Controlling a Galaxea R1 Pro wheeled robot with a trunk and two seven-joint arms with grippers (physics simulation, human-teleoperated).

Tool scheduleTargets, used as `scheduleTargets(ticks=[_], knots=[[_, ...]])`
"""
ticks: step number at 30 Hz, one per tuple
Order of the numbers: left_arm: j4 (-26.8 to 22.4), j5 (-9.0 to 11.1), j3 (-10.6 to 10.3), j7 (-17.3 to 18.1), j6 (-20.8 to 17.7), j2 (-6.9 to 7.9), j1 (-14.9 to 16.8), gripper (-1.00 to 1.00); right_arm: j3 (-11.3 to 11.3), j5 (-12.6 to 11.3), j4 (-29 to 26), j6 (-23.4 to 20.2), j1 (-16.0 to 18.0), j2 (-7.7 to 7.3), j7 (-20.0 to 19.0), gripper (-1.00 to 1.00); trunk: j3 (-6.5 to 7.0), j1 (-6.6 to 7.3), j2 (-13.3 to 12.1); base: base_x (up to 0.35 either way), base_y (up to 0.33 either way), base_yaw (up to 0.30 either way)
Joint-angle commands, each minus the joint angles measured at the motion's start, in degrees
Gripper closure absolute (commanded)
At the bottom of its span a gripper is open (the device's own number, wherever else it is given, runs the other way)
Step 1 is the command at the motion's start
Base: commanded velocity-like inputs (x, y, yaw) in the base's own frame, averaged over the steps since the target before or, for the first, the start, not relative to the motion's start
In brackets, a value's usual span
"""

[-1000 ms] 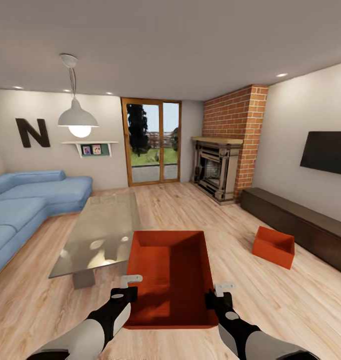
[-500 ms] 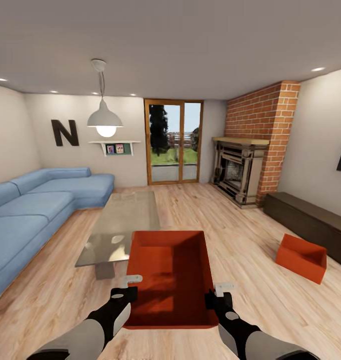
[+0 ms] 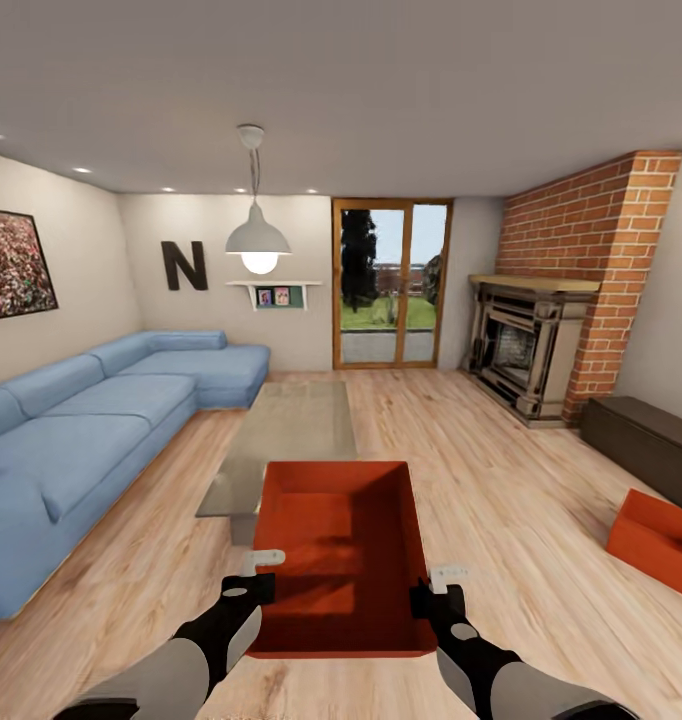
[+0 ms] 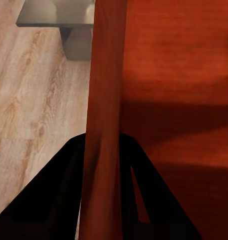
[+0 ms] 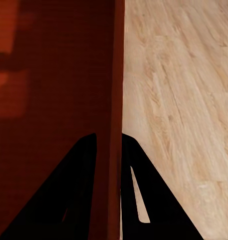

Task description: Move the two storage containers from the living room to the garage. In the garage, place one container on the floor and stack the other container on top of it (either order is fine).

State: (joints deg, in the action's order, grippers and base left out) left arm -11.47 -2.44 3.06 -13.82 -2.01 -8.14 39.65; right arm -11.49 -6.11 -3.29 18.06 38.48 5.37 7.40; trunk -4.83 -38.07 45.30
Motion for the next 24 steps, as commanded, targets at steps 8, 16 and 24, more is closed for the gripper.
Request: scheduleTargets(ticks=[8, 16, 24], knots=[[0.13, -0.11, 1.51, -0.50, -0.27, 0.01, -0.01, 1.00, 4.12, -1.01, -0.14, 1.88, 0.10, -0.02, 0.68, 1.00, -0.09, -0.01, 0.08, 0.000, 0.000, 0.274], [0.13, -0.11, 1.51, -0.50, -0.27, 0.03, -0.01, 1.00, 4.11, -1.01, -0.14, 1.89, 0.09, -0.09, 0.66, 1.00, -0.09, -0.01, 0.08, 0.000, 0.000, 0.273], [0.13, -0.11, 1.51, -0.50, -0.28, -0.01, -0.01, 1.00, 4.15, -1.01, -0.14, 1.89, 0.10, -0.09, 0.66, 1.00, -0.09, -0.01, 0.08, 0.000, 0.000, 0.273]])
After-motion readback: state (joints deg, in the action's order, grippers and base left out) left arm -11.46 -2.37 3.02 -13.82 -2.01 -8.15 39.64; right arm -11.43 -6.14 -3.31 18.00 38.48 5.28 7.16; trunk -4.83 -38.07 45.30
